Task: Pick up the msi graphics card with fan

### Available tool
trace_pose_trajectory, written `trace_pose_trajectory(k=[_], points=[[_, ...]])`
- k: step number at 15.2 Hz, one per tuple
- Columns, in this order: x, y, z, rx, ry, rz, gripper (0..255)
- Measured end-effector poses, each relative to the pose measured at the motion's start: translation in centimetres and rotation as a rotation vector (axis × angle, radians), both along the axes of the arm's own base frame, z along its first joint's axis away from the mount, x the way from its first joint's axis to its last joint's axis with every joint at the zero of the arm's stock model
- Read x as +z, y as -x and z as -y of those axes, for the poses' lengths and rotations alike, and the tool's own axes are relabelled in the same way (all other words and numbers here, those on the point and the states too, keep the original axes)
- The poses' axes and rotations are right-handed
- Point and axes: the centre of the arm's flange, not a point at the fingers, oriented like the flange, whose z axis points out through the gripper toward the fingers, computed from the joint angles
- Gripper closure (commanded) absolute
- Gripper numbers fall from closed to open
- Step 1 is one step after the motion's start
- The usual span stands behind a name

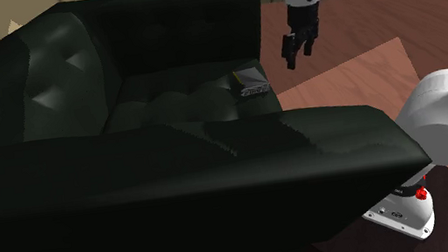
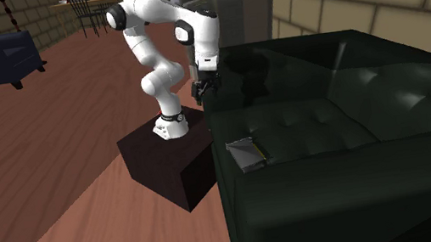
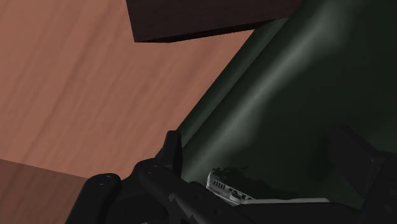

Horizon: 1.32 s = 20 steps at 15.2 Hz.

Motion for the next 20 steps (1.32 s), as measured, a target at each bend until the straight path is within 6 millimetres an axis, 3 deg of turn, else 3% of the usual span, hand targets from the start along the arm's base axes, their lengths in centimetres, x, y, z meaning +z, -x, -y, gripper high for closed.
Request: trace_pose_trajectory(k=[12, 20], points=[[-11.1, -9.4, 5.6, 0.056, -0.051, 0.045, 0], [-15.6, -10.2, 6.4, 0.063, -0.056, 0.05, 0]])
